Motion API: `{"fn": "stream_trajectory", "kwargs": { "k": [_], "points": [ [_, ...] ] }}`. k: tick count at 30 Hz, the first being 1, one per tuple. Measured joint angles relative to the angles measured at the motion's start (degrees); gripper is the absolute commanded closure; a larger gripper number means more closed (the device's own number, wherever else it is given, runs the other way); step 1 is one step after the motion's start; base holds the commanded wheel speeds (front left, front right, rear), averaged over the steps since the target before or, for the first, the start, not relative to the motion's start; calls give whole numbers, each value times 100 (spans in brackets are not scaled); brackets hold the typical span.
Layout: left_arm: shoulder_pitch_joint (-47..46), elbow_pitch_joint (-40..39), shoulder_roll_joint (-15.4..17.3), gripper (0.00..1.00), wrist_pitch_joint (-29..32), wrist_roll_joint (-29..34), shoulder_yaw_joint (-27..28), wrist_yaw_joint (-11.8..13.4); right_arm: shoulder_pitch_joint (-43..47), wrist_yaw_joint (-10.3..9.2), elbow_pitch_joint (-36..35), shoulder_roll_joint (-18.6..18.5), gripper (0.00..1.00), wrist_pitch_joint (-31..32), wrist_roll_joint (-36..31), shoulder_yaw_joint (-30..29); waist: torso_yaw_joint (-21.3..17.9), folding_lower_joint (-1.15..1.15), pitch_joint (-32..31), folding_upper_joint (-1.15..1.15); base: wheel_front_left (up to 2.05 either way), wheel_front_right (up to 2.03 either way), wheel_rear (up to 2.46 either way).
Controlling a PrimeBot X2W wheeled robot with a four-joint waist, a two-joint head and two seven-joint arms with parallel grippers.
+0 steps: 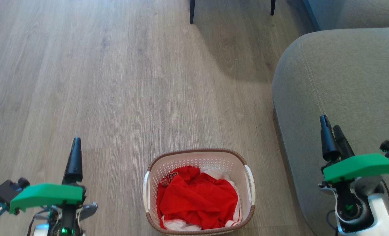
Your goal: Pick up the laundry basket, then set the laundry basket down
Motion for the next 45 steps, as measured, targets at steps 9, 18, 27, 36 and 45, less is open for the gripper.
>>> {"fn": "stream_trajectory", "kwargs": {
  "k": [9, 18, 27, 36, 45],
  "points": [
    [-131, -446, 0, 0, -114, 1105, -349, 543, -148, 1, -277, -69, 0, -127, -743, 260, 4, 0, 29, 0, 0, 0, 0],
    [-240, -703, 2, 0, -263, 2293, -922, 1067, -196, 1, -444, -193, 0, -280, -1557, 497, 17, 0, 45, 0, 0, 0, 0],
    [-427, -655, 192, 0, -412, 3593, -1842, 1513, -202, 1, -571, -214, 0, -424, -2446, 695, 15, 0, 41, 0, 0, 0, 0],
    [-613, -344, 417, 0, -557, 4030, -2636, 2117, -213, 1, -538, -211, 0, -564, -3199, 799, 1, 0, 48, 0, 0, 0, 0],
    [-909, -848, 439, 0, -709, 4599, -2749, 2648, -238, 1, -650, -16, 0, -725, -3501, 579, 11, 0, 94, 0, 0, 0, 0]
  ]
}}
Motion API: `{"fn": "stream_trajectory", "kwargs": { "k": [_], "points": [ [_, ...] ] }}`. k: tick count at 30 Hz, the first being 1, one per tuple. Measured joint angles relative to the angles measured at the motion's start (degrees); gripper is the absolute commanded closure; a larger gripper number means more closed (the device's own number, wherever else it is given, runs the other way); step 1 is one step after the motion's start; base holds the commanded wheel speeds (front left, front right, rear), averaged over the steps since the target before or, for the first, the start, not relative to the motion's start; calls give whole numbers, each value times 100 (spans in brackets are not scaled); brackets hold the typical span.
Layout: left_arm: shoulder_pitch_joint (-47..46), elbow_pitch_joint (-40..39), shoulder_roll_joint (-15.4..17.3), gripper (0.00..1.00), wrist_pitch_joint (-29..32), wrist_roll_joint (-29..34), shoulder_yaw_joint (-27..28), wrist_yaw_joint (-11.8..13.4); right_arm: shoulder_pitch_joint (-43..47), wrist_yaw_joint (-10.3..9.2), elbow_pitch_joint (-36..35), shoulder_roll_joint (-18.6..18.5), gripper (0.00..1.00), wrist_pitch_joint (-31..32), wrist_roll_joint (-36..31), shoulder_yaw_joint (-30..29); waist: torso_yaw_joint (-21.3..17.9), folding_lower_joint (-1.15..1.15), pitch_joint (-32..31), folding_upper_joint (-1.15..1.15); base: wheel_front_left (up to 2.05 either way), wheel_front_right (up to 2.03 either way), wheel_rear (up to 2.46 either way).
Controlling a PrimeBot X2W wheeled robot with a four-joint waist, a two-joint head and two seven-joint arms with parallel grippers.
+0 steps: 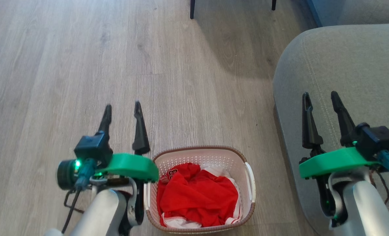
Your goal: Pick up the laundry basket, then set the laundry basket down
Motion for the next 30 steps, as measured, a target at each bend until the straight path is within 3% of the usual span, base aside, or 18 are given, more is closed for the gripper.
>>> {"fn": "stream_trajectory", "kwargs": {
  "k": [4, 13, 19, 21, 23, 27, 30],
  "points": [
    [-15, -337, -23, 0, -75, 113, 101, 342, -59, 0, -80, 35, 0, -56, -155, -43, 8, 0, 17, 0, 0, 0, 0],
    [5, -204, -19, 0, -211, 793, 74, 186, -75, 0, -244, 64, 0, -224, -699, -38, 6, 0, 40, 0, 0, 0, 0],
    [5, -182, -60, 0, -316, 1139, -93, 210, -75, 0, -278, 64, 0, -318, -1107, -20, -10, 0, 77, 0, 0, 0, 0],
    [13, -125, -166, 0, -361, 924, 24, 18, -75, 0, -220, 66, 0, -361, -1102, -44, -14, 0, 87, 0, 0, 0, 0],
    [89, 36, -293, 0, -376, 573, 245, -376, -62, 0, -66, 66, 0, -386, -1027, -59, -14, 0, 81, 0, 0, 0, 0],
    [253, 352, -350, 0, -460, 578, 652, -905, -62, 0, 179, 66, 0, -452, -1229, 2, -20, 0, 81, 0, 0, 0, 0],
    [269, 613, -352, 0, -486, 463, 738, -1107, -62, 0, 350, 67, 0, -454, -1404, 77, -30, 0, 72, 0, 0, 0, 0]
  ]
}}
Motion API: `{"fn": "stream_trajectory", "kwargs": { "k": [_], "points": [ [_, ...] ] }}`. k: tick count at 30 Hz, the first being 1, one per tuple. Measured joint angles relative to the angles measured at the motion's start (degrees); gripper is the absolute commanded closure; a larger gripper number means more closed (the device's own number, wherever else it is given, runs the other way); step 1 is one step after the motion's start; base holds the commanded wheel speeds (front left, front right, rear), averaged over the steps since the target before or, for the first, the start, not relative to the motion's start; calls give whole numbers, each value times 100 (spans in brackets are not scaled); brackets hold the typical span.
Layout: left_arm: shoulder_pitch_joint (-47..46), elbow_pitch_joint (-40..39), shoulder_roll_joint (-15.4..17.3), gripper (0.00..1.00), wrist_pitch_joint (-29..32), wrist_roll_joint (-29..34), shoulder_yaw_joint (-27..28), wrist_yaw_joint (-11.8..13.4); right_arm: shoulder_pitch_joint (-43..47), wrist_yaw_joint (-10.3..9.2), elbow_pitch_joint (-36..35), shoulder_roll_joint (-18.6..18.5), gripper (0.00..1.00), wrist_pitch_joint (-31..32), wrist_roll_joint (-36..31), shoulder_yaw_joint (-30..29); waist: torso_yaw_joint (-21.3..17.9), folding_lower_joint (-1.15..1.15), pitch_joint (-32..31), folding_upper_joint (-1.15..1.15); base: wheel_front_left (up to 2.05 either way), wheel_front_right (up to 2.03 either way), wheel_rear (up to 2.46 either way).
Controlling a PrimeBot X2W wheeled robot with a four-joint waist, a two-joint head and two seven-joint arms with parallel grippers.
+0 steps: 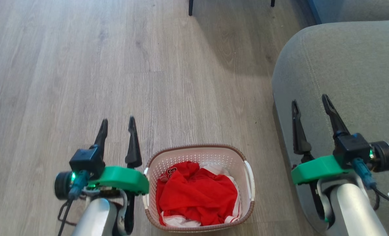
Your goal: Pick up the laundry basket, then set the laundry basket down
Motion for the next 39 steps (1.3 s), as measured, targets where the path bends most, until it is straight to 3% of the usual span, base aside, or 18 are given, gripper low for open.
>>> {"fn": "stream_trajectory", "kwargs": {
  "k": [13, 23, 39],
  "points": [
    [57, 392, -9, 0, 0, -157, 66, -176, 0, 0, 1028, 8, 0, -5, 171, -8, 3, 0, -64, 0, 0, 0, 0],
    [78, 479, -11, 0, 0, -181, 22, -326, -4, 0, 1090, 8, 0, -5, 171, -5, -31, 0, -88, 0, 0, 0, 0],
    [74, 627, -13, 0, 0, -325, -9, -363, -20, 0, 1152, 8, 0, -5, 165, -47, -43, 0, 160, 0, 0, 0, 0]
  ]
}}
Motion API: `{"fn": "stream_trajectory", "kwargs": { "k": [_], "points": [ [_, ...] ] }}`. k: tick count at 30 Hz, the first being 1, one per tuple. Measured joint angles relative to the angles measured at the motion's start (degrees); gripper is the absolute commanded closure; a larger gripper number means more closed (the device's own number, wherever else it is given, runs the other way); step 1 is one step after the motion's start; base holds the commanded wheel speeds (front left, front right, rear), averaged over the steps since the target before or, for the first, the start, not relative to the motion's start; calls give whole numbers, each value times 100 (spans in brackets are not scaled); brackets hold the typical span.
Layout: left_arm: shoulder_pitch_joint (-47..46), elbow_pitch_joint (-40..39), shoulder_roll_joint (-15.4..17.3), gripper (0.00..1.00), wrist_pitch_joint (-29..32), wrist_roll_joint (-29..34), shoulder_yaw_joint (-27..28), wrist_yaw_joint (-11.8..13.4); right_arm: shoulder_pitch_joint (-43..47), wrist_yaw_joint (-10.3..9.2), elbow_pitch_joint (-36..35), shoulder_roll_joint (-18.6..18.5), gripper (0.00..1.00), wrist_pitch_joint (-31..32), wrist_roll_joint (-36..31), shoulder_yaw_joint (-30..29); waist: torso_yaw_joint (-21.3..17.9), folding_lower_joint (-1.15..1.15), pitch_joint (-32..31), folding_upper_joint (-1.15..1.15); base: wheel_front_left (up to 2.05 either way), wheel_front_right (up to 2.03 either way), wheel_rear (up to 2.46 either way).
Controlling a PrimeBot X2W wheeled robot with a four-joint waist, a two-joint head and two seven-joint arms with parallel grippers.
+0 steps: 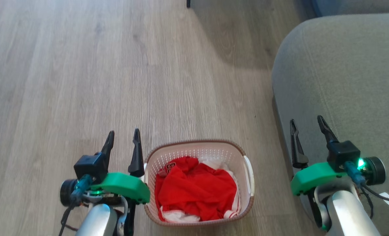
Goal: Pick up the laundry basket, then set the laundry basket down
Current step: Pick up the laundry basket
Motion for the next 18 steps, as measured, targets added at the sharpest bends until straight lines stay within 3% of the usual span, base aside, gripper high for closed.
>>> {"fn": "stream_trajectory", "kwargs": {
  "k": [18],
  "points": [
    [-1298, 1522, -32, 0, 1, -613, -208, 35, -1280, 0, 1450, 1, 0, 0, 299, -114, 80, 1, 1571, 0, 0, 0, 0]
  ]
}}
